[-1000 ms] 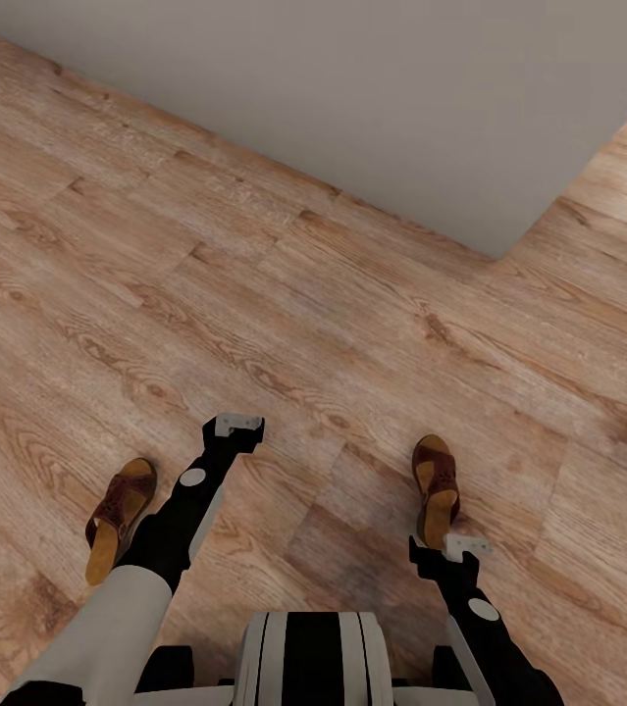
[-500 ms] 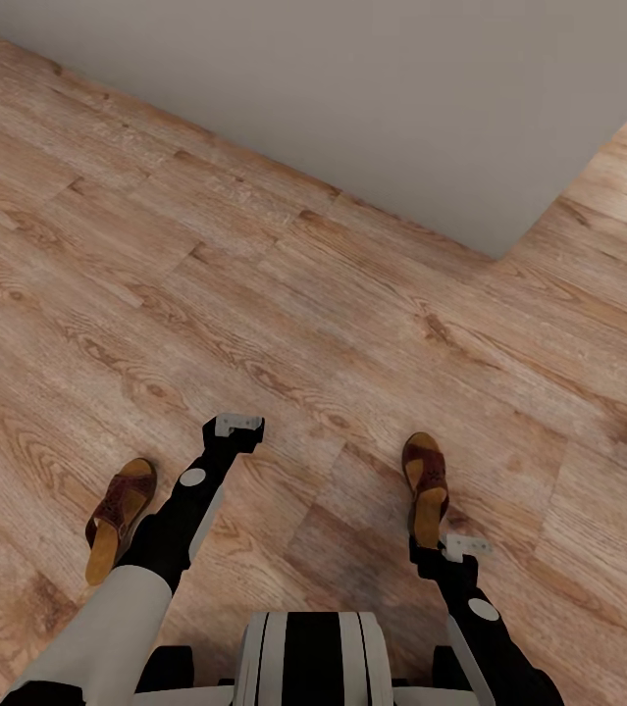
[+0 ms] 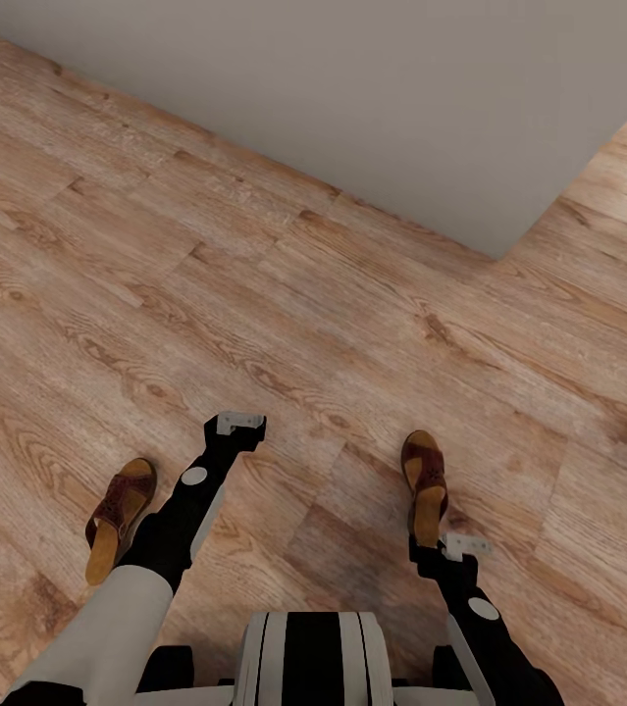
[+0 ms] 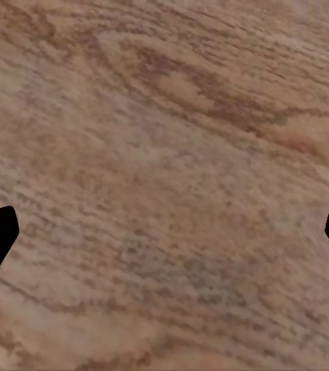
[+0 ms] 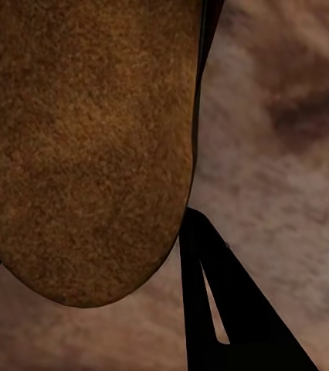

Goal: Pick up the two gym shoes and the two sandals from the corridor floor and place them onto the hallstand (shoe rack) in the corridor, making sure they are on the rack and not on the floor. Arrange them so the two gym shoes are next to each other and the two sandals are next to each other.

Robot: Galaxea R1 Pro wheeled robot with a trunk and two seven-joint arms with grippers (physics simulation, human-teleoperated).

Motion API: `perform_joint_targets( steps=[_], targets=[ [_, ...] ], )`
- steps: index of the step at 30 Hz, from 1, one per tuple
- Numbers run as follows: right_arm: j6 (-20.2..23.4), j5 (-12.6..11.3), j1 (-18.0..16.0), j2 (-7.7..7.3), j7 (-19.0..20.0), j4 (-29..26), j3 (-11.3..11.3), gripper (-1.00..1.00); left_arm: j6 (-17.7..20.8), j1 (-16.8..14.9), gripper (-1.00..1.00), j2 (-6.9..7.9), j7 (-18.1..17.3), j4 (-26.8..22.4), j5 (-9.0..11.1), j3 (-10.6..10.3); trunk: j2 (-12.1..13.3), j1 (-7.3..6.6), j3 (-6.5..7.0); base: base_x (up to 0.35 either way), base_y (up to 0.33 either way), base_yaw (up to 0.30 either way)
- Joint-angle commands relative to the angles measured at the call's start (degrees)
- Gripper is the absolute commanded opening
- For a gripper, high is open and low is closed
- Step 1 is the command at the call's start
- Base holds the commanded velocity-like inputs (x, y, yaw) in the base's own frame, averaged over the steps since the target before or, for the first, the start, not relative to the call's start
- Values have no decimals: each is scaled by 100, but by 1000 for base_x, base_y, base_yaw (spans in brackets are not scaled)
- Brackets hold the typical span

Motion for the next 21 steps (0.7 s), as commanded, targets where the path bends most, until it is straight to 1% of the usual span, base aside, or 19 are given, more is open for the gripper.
perform_joint_targets(
  steps=[1, 14, 19, 21],
  targets=[
    [28, -79, 0, 1, -28, -16, 2, -100, 0, -1, 100, -1, -1, -5, -43, 1, -1, -1, -3, 0, 0, 0],
    [101, -74, 0, 1, -36, -92, 2, -100, 9, 7, 100, 2, 5, -3, -35, 6, -1, -1, -3, 0, 0, 0],
    [196, -73, 0, 1, -36, -325, 2, -100, 9, 8, 100, 7, 5, -3, -27, 8, -1, -1, -3, 0, 0, 0],
    [401, -72, 5, 1, -36, -585, 2, -100, 9, 8, 100, 8, 5, -3, -26, 14, -1, -1, -3, 0, 0, 0]
  ],
)
